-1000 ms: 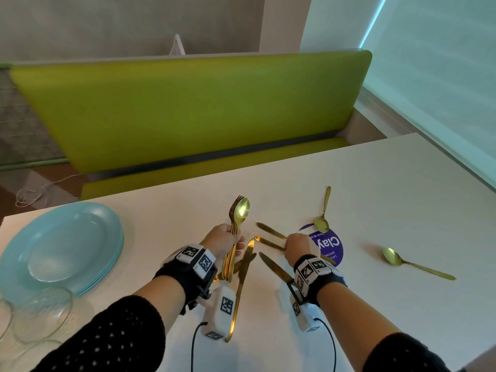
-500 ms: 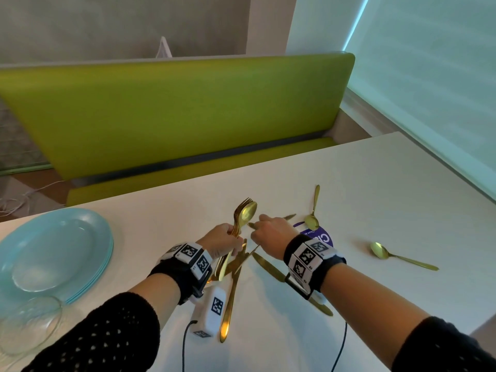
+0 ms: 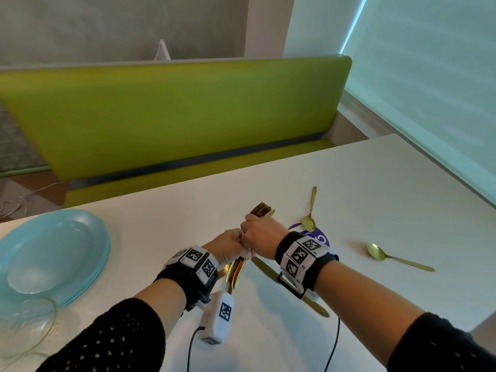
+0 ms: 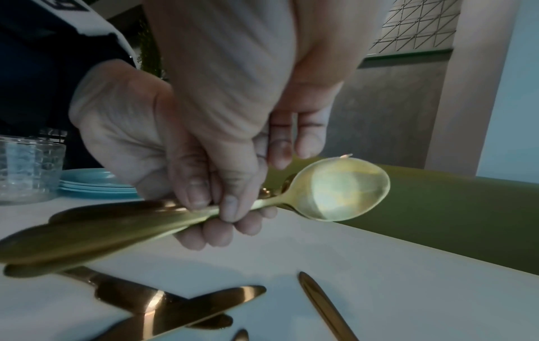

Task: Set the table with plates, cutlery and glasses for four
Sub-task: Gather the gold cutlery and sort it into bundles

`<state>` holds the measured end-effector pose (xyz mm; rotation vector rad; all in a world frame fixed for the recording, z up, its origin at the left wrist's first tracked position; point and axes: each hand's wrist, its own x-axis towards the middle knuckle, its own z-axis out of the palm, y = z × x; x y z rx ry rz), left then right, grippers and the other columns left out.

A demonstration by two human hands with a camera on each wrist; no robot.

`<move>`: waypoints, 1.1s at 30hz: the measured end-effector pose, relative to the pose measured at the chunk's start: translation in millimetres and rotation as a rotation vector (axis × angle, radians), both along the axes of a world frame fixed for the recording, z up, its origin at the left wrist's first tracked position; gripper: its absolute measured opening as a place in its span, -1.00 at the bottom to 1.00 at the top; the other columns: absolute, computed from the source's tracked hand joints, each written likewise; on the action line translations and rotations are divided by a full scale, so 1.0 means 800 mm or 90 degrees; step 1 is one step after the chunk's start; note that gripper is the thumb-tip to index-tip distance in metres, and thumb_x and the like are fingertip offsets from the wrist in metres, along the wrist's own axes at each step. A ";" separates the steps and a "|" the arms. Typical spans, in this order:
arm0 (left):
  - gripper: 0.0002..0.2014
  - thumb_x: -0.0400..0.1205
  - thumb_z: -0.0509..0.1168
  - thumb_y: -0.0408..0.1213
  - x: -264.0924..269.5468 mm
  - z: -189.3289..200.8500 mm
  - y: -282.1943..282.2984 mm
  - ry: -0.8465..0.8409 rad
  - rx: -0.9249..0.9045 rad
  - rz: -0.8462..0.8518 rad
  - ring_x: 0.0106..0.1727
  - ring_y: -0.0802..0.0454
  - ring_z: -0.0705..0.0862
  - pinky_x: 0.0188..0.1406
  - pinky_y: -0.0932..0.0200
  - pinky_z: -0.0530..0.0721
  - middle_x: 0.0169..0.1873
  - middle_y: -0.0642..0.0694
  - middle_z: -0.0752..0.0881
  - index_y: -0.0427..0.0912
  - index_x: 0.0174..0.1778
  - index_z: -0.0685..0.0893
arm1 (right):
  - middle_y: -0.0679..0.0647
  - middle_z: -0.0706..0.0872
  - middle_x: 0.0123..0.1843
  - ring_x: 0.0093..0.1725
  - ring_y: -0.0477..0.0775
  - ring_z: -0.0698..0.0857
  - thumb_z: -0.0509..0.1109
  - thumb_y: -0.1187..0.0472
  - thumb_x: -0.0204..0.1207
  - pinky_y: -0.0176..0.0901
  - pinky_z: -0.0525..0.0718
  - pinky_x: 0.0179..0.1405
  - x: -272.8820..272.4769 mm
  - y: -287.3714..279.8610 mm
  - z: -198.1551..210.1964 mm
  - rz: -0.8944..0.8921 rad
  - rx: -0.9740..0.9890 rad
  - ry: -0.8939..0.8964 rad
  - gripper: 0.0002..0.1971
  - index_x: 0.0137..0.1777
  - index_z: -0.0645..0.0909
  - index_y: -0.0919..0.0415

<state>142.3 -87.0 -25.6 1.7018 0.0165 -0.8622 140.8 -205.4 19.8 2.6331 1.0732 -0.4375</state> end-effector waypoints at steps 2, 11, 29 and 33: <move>-0.72 0.39 0.25 -0.71 0.000 -0.004 -0.003 -0.011 -0.001 -0.001 -0.24 0.07 0.62 -0.19 0.25 0.51 -0.33 -0.12 0.66 -0.32 -0.08 0.55 | 0.10 0.65 0.11 0.22 0.10 0.47 0.24 0.20 0.64 -0.10 0.60 0.11 0.001 -0.005 0.000 0.001 0.008 -0.004 -0.77 0.18 0.64 0.23; -0.76 0.55 0.20 -0.70 0.011 -0.014 -0.014 -0.030 -0.007 0.094 -0.26 0.09 0.66 -0.29 0.34 0.67 -0.24 -0.08 0.67 -0.26 -0.12 0.59 | 0.01 0.67 0.11 0.19 0.03 0.61 0.32 0.14 0.58 -0.15 0.63 0.05 0.039 -0.057 -0.013 -0.286 0.200 -0.002 -0.83 0.09 0.71 0.06; -0.82 0.70 0.10 -0.50 0.035 -0.026 -0.001 0.044 0.020 0.167 -0.27 0.07 0.60 -0.17 0.25 0.64 -0.28 -0.12 0.62 -0.27 0.05 0.60 | 0.16 0.61 0.33 0.27 0.18 0.65 0.02 0.16 0.71 -0.08 0.61 0.23 0.085 -0.205 -0.091 -0.558 -0.031 0.001 -0.63 0.43 0.51 0.01; -0.80 0.69 0.10 -0.51 0.036 -0.031 -0.008 0.069 0.008 0.181 -0.19 0.00 0.61 0.10 0.03 0.65 -0.21 -0.15 0.63 -0.23 -0.05 0.62 | 0.20 0.65 0.26 0.23 0.19 0.67 0.10 0.20 0.67 -0.09 0.63 0.25 0.084 -0.204 -0.093 -0.550 -0.033 -0.016 -0.66 0.36 0.56 0.13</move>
